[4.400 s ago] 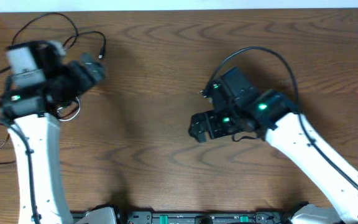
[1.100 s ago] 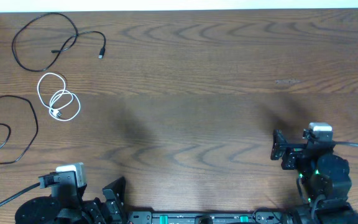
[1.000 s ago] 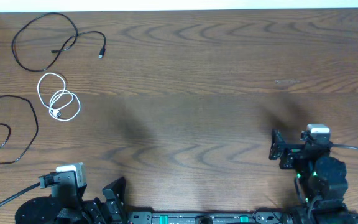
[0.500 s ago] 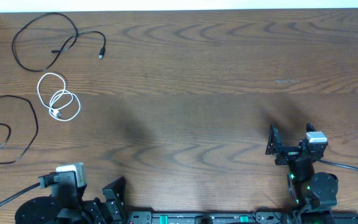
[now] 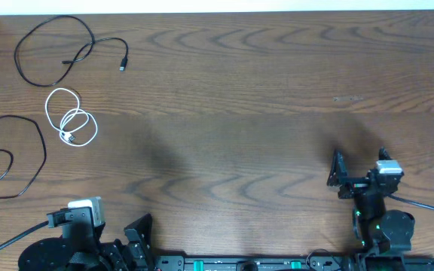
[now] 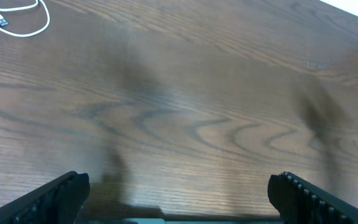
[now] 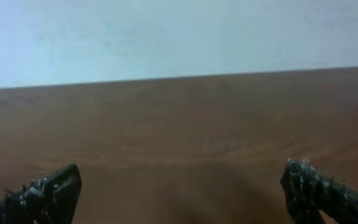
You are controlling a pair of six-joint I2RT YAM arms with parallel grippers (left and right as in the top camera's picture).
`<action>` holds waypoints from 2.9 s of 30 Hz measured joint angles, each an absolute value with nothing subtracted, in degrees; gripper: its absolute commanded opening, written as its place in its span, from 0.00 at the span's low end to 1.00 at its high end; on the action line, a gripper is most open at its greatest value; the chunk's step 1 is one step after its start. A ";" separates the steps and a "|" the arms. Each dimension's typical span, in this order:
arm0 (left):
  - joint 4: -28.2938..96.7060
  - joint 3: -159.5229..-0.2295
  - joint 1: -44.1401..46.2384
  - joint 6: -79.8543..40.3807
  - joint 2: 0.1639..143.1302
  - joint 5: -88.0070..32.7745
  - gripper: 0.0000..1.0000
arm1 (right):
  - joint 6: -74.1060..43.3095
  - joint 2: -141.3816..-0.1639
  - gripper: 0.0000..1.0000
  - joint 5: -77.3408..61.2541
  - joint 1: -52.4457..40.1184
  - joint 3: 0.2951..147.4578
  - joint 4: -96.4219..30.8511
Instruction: Untangle cables
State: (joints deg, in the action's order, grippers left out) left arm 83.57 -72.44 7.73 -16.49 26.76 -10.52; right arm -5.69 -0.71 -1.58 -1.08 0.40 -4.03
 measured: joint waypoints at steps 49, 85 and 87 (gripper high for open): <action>83.59 -72.44 7.73 -16.49 26.76 -10.52 0.98 | 0.03 -0.67 0.99 -1.50 -0.82 0.40 -4.08; 83.57 -72.44 7.73 -16.49 26.76 -10.52 0.98 | -0.45 -0.67 0.99 -1.48 -0.51 0.40 -4.05; 83.57 -72.44 7.73 -16.49 26.76 -10.52 0.98 | -0.45 -0.67 0.99 -1.48 -0.51 0.40 -4.05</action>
State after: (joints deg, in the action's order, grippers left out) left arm 83.57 -72.44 7.73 -16.49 26.76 -10.52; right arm -0.45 -0.67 -1.48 -0.51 0.40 -4.05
